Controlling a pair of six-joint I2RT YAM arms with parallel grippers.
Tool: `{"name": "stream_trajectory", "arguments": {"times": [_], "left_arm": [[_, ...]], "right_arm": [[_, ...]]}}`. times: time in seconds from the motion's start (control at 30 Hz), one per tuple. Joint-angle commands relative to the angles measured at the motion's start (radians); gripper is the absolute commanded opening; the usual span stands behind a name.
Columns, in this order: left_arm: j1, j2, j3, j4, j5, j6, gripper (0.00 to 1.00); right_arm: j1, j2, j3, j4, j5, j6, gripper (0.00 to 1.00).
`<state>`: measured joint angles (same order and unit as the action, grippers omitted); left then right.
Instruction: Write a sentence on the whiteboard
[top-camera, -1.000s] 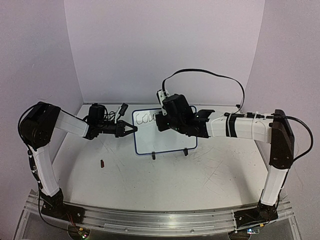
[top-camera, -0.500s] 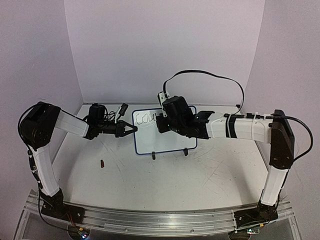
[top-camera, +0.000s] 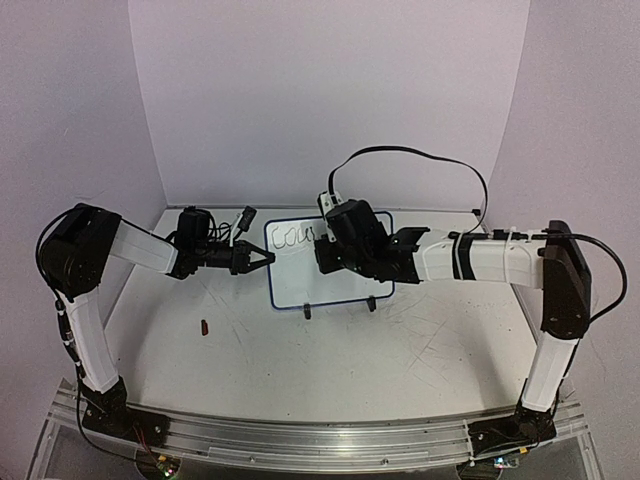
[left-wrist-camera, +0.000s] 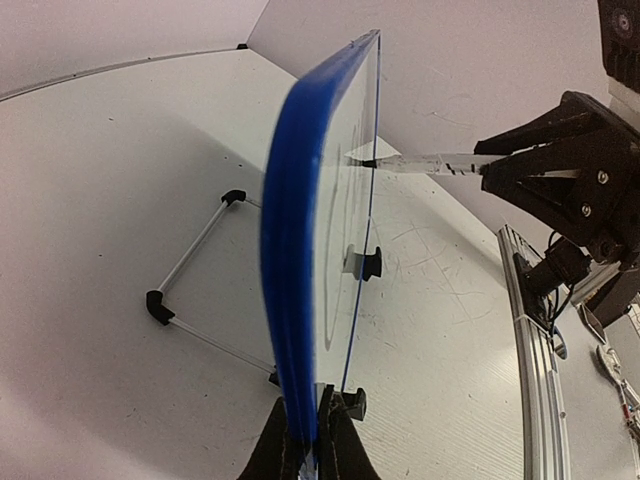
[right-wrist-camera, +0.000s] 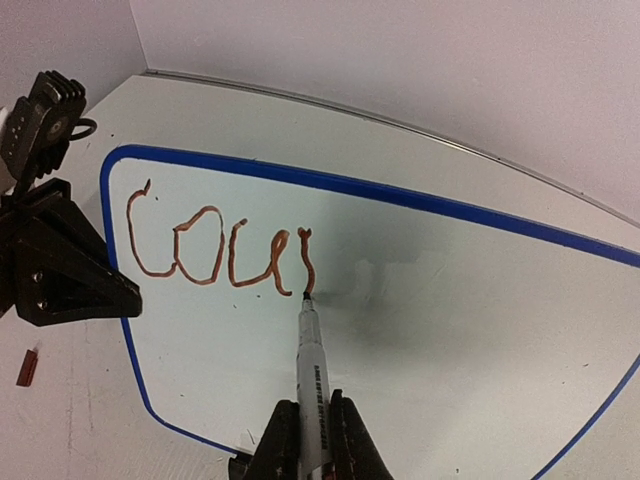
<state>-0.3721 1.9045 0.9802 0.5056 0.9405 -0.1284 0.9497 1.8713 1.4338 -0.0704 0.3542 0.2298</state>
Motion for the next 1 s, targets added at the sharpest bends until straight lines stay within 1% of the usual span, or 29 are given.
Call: {"name": "stream_trajectory", "arguments": {"times": [0.0, 0.67, 0.97], "left_arm": [[0.007, -0.018, 0.017, -0.035, -0.134, 0.047, 0.0], [0.007, -0.019, 0.019, -0.036, -0.134, 0.047, 0.0], [0.007, -0.018, 0.021, -0.038, -0.134, 0.047, 0.0]], "right_arm": [[-0.001, -0.029, -0.009, -0.011, 0.005, 0.021, 0.0], [0.003, -0.026, -0.006, -0.02, -0.019, 0.036, 0.0], [0.003, 0.002, 0.048, -0.02, 0.041, 0.006, 0.0]]}}
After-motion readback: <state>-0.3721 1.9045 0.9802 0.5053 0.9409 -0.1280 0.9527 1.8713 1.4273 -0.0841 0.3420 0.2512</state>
